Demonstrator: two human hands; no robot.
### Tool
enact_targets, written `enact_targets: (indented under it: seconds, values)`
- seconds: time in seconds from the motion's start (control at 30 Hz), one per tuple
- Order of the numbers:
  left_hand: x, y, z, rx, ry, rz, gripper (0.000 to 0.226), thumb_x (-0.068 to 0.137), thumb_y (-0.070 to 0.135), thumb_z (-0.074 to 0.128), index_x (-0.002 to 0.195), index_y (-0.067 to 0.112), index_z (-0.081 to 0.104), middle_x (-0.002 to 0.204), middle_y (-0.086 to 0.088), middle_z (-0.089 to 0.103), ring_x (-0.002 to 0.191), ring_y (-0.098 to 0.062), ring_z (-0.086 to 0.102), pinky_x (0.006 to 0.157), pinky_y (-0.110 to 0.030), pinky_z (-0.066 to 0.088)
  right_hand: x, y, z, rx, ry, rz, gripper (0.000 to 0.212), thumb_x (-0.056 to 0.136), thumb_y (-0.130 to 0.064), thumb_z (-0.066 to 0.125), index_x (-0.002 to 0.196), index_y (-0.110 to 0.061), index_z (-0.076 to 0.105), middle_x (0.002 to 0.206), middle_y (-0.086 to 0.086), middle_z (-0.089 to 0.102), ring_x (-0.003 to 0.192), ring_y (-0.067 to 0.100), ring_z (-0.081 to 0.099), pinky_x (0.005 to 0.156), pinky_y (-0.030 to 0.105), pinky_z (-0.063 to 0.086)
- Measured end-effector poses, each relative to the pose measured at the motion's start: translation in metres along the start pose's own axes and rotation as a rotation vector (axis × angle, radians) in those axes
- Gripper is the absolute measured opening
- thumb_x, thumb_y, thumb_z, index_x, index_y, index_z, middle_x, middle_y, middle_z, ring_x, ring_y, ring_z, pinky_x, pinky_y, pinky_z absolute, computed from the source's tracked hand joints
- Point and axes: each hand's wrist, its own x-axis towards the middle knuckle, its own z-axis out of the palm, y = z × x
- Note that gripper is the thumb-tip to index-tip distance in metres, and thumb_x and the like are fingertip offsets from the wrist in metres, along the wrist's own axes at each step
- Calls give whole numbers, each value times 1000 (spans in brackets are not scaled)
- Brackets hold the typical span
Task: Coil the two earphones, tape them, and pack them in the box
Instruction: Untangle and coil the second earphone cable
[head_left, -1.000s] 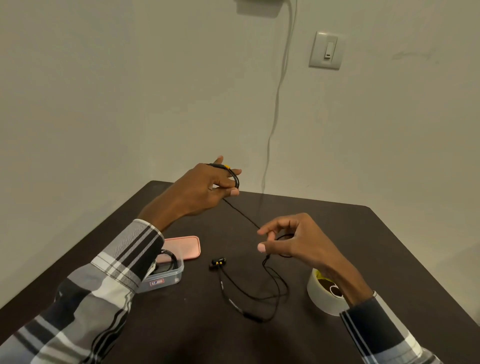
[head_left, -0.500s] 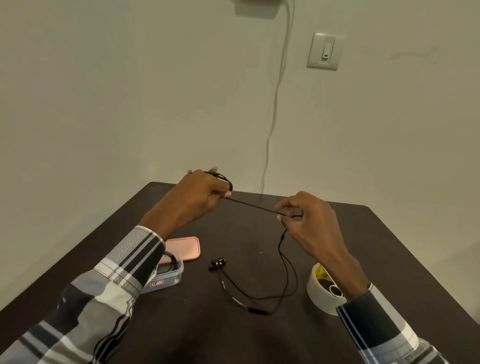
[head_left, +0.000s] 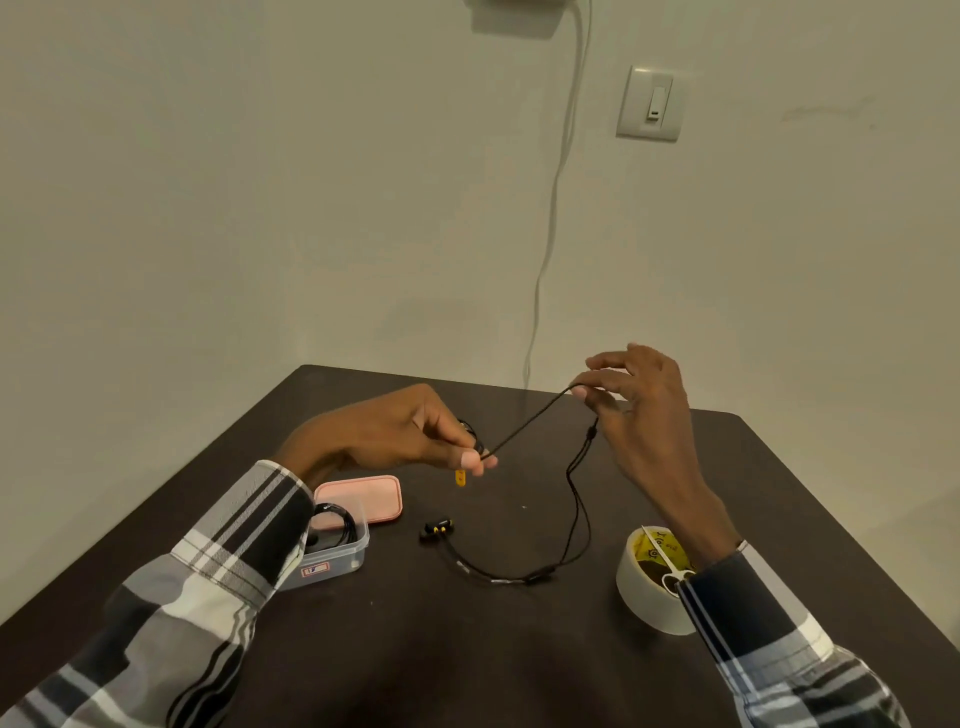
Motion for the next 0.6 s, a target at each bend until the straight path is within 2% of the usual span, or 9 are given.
enact_targets:
  seconds: [0.03, 0.1, 0.17, 0.2, 0.27, 0.33, 0.47, 0.53, 0.6]
  values:
    - [-2, 2, 1, -52, -34, 32, 13, 91, 10, 65, 97, 11, 76, 116, -6, 72, 119, -16, 62, 106, -31, 45, -1, 2, 3, -8, -11, 7, 11, 91, -22, 70, 98, -20, 78, 122, -2, 68, 134, 30, 41, 101, 41, 33]
    - [-3, 4, 1, -117, -71, 107, 16, 92, 16, 66, 100, 7, 76, 122, -6, 69, 124, -28, 58, 110, -53, 38, -2, 1, 8, 23, -65, 26, 12, 94, -21, 66, 100, -18, 77, 129, -2, 63, 138, 27, 37, 104, 36, 28]
    - [-6, 7, 1, -177, -110, 176, 24, 90, 27, 68, 100, 7, 76, 126, -7, 67, 124, -48, 51, 104, -71, 27, -3, -4, 9, 147, -147, 97, 15, 97, -23, 63, 98, -16, 76, 125, -3, 64, 125, 17, 48, 99, 28, 35]
    - [-7, 8, 1, -217, -121, 206, 24, 89, 30, 68, 99, 9, 76, 127, -9, 66, 123, -52, 49, 101, -74, 26, -5, -7, 10, 251, -199, 155, 16, 97, -23, 61, 95, -16, 76, 119, -5, 67, 113, 10, 55, 92, 26, 41]
    - [-9, 13, 1, -341, -101, 273, 22, 89, 30, 67, 94, 10, 76, 128, -14, 65, 126, -43, 52, 100, -66, 34, -9, -15, 13, 492, -297, 296, 18, 99, -21, 58, 91, -18, 74, 101, -8, 72, 94, 0, 62, 82, 22, 45]
    - [-10, 18, 1, -512, -44, 335, 19, 87, 29, 68, 90, 12, 76, 128, -18, 64, 129, -36, 53, 103, -59, 40, -15, -21, 17, 659, -342, 401, 21, 101, -18, 56, 90, -15, 73, 88, -9, 74, 84, 0, 63, 78, 23, 44]
    - [-8, 27, -3, -703, 75, 458, 16, 87, 30, 69, 89, 15, 75, 133, -18, 60, 131, -41, 48, 99, -64, 43, -24, -32, 20, 837, -414, 534, 20, 103, -19, 53, 96, -10, 69, 86, 4, 76, 84, 13, 68, 76, 30, 52]
    - [-6, 30, -5, -758, 137, 477, 18, 85, 32, 71, 89, 15, 75, 137, -16, 58, 131, -41, 49, 97, -65, 45, -29, -37, 19, 924, -436, 558, 21, 102, -20, 55, 102, -5, 69, 80, 10, 71, 72, 18, 67, 69, 31, 56]
    - [-4, 31, -6, -811, 185, 490, 18, 83, 33, 72, 89, 16, 75, 139, -14, 56, 131, -40, 49, 94, -62, 48, -32, -41, 19, 983, -450, 572, 23, 99, -22, 59, 106, -3, 69, 74, 10, 68, 60, 16, 61, 61, 29, 57]
